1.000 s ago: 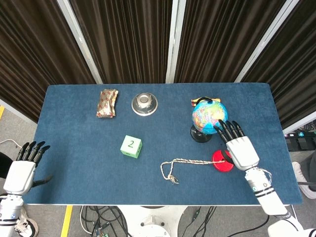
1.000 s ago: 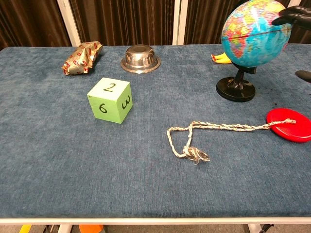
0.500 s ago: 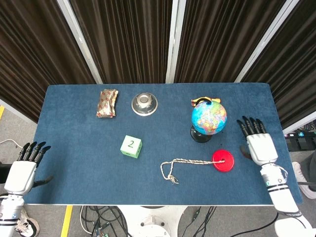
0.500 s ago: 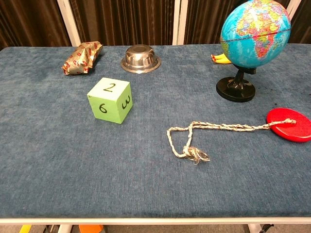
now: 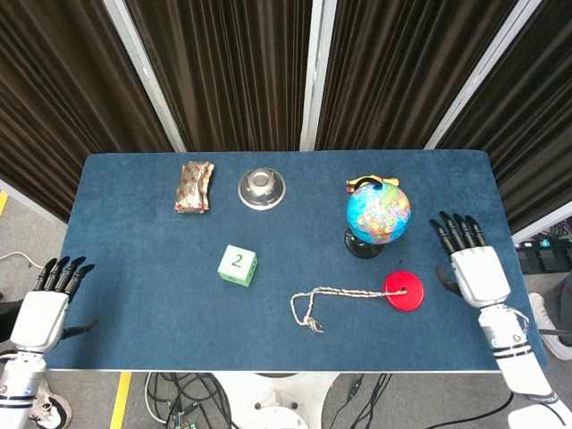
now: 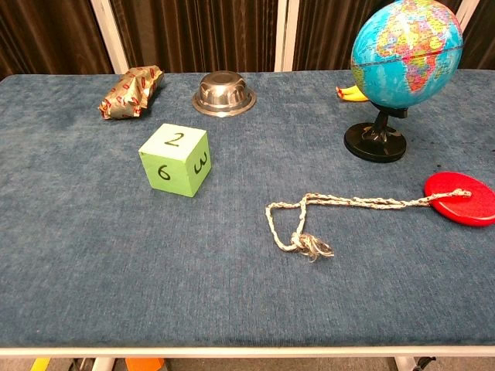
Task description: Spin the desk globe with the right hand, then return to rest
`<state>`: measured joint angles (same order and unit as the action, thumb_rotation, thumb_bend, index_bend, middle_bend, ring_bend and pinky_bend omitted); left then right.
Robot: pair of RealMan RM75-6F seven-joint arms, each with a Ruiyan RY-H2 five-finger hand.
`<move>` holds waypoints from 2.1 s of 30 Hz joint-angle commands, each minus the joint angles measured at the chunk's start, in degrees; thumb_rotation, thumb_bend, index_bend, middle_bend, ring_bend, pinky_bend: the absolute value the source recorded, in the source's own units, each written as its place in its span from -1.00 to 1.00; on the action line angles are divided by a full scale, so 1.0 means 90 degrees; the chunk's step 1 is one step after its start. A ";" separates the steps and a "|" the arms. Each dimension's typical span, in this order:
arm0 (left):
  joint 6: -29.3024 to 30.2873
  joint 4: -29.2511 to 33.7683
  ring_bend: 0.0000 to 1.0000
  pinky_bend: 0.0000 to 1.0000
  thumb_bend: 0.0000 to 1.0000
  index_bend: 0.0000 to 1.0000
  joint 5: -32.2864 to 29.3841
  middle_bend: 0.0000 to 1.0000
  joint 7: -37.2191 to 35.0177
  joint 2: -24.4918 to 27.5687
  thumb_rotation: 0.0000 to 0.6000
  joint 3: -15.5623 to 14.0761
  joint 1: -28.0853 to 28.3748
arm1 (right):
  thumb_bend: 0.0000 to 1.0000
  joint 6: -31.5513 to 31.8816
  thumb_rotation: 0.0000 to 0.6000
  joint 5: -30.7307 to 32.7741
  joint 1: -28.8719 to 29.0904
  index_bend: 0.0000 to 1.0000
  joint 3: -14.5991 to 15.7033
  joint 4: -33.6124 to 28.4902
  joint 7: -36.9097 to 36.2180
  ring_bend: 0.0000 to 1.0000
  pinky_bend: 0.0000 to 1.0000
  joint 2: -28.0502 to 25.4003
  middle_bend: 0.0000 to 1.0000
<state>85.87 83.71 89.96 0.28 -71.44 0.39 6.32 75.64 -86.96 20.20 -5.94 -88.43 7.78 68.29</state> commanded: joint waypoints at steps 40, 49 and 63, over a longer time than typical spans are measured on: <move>0.0012 -0.0065 -0.95 -0.90 -1.00 -0.71 -0.0001 -0.82 -0.0098 0.0000 1.00 -0.0009 -0.0021 | -0.44 -0.0909 1.00 0.1538 0.0021 -1.00 -0.0166 0.0490 0.0184 -1.00 -1.00 0.0125 -1.00; 0.0031 0.0082 -0.95 -0.90 -1.00 -0.71 0.0012 -0.82 -0.0015 0.0039 1.00 0.0020 0.0000 | -0.43 0.0097 1.00 0.0556 -0.0568 -1.00 0.0274 0.0448 -0.0479 -1.00 -1.00 0.0006 -1.00; 0.0113 0.0146 -0.95 -0.90 -1.00 -0.71 0.0041 -0.82 -0.0008 0.0091 1.00 0.0021 -0.0029 | -0.44 0.1023 1.00 -0.0160 -0.1485 -1.00 0.0940 0.0411 -0.0453 -1.00 -1.00 0.0012 -1.00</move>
<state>86.88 85.03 90.31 0.20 -70.61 0.59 6.07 84.76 -88.27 6.93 2.50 -84.81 3.76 68.33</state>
